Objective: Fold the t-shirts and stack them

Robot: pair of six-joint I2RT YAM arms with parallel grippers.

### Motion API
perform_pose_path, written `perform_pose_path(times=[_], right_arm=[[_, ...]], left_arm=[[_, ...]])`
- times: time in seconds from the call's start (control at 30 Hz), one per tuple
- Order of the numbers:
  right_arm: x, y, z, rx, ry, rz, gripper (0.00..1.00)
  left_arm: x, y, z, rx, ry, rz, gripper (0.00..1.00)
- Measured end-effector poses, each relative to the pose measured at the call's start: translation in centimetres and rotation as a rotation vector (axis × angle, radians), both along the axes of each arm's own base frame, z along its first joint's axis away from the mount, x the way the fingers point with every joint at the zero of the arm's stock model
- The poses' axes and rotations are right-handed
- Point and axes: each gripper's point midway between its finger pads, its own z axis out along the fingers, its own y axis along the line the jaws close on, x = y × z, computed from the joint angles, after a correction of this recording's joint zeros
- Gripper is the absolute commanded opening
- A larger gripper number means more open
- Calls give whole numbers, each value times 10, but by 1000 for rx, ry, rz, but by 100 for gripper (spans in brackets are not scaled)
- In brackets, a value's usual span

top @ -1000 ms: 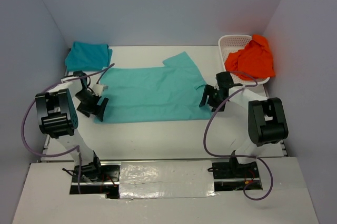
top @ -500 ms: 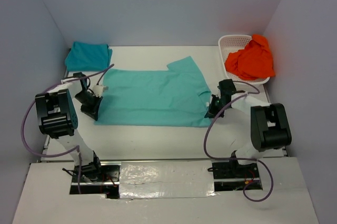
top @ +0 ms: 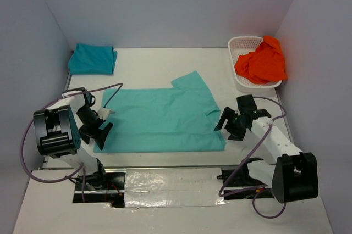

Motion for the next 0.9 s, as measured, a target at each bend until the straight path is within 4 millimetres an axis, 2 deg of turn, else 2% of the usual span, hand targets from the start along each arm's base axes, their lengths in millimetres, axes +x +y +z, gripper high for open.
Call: perform_pose_path(times=[0.07, 0.1, 0.17, 0.2, 0.3, 0.33, 0.37, 0.43, 0.47, 0.53, 0.6, 0.67, 0.73, 0.83, 0.9], right_arm=[[6, -7, 9, -40, -12, -13, 87], [15, -8, 20, -50, -42, -12, 88], [41, -9, 47, -80, -116, 7, 87], [57, -7, 64, -94, -162, 25, 87], [123, 11, 118, -125, -313, 111, 85], [145, 19, 133, -132, -350, 137, 85], [171, 30, 146, -134, -386, 168, 84], [219, 50, 159, -138, -437, 208, 84], [243, 60, 162, -136, -452, 227, 84], [285, 75, 150, -141, -450, 250, 84], [323, 90, 125, -137, -425, 265, 84], [349, 97, 90, -145, -382, 269, 84], [363, 98, 46, -167, -314, 263, 83], [366, 91, -11, -209, -213, 235, 79], [373, 93, 1, -188, -241, 199, 75]], left_arm=[[3, 2, 5, 2, -4, 6, 99], [10, 5, 10, 7, -21, 11, 99], [37, 17, 26, 26, -102, 55, 99], [59, 27, 37, 45, -166, 94, 98], [137, 59, 72, 91, -438, 218, 93], [158, 67, 81, 99, -513, 253, 89], [175, 71, 88, 96, -574, 290, 85], [199, 71, 92, 73, -642, 348, 74], [209, 70, 89, 61, -656, 369, 75], [226, 66, 75, 43, -650, 397, 82], [239, 60, 55, 33, -624, 414, 88], [246, 54, 33, 28, -589, 426, 91], [252, 49, 14, 30, -560, 438, 93], [263, 48, -3, 36, -543, 456, 94], [275, 51, -8, 38, -559, 465, 94]])
